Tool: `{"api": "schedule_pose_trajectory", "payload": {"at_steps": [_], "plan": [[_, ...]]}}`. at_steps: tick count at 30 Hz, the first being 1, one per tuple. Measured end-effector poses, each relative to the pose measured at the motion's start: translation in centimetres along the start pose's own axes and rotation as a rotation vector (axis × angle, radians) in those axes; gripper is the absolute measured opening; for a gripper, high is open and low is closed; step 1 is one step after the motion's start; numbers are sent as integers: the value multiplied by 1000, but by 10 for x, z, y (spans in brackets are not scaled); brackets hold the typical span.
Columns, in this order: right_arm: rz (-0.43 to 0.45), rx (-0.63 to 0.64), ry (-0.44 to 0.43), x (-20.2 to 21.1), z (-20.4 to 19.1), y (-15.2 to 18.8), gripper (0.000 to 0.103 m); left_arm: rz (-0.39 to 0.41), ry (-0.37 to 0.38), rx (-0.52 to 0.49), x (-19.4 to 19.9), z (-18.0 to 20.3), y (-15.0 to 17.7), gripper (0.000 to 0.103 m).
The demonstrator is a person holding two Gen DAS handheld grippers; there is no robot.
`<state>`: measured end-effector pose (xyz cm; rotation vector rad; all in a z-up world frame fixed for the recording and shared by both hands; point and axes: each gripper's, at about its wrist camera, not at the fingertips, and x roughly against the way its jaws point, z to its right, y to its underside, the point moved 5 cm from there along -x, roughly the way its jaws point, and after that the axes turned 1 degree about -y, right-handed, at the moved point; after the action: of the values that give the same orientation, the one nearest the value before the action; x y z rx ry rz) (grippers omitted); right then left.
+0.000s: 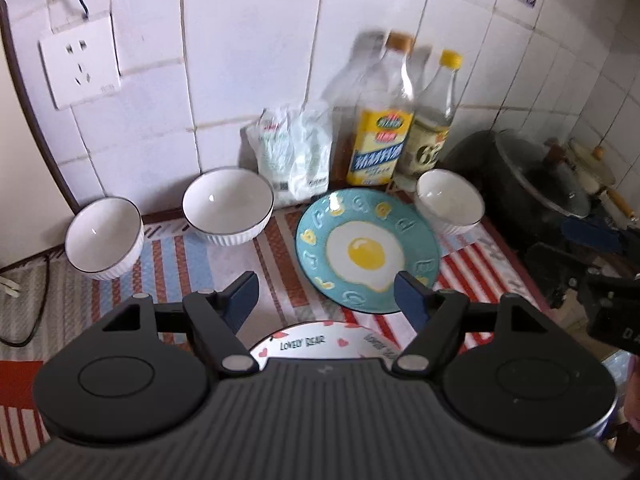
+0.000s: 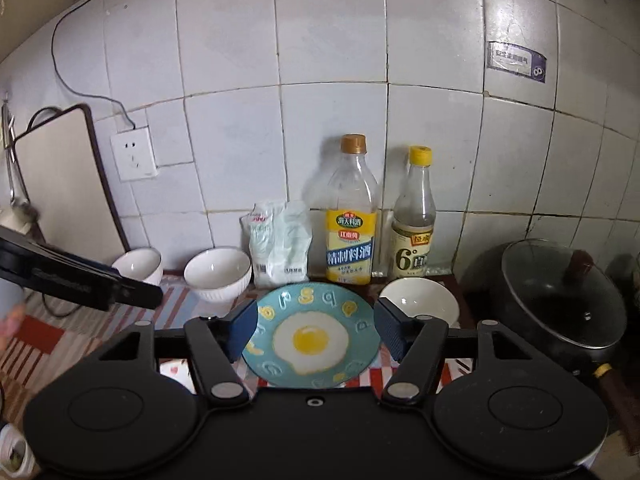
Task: Organize plates and bowls
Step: 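Close the right gripper on the rim of the teal egg plate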
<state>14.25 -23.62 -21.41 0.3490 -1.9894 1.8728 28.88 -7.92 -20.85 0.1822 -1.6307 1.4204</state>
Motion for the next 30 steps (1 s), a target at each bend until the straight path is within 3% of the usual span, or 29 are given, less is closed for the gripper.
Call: {"api": "schedule_pose_trajectory", "payload": {"at_steps": [4,6,9,13,15,17,20,23,24,25,27,29,30], "plan": [[3,-23,0,-28,6,20,70,-29,16,10,-38,-11,5,75],[-37,-66,-67,-44,9,28,70,-46,24,14,-54,-15,7,75],[-88,-168,-98,-66,18,40,70,-65,22,4,-78,-19,8,75],[-168,-229,-29,-94,31,55,70,-117,52,-65,-113,-18,7,70],[-179,-241,66,-109,41,64,70,-175,116,-83,-133,-15,6,67],[-199,-212,138,-121,49,72,69,-212,97,-101,-150,-13,5,62],[-197,-218,133,-135,55,74,66,-199,59,-137,-170,-11,1,61],[-214,-259,107,-152,61,77,62,-208,32,-113,-189,-16,-2,54],[-220,-277,100,-157,63,78,61,-215,29,-93,-194,-18,-2,46],[-228,-295,90,-163,65,79,57,-222,45,-79,-198,-21,-3,31],[-241,-341,74,-172,69,81,47,-223,105,-43,-200,-23,-3,21],[-255,-395,85,-176,78,82,23,-228,115,-29,-202,-23,-1,20],[-262,-439,81,-176,86,85,17,-221,111,-25,-203,-22,0,20]]}}
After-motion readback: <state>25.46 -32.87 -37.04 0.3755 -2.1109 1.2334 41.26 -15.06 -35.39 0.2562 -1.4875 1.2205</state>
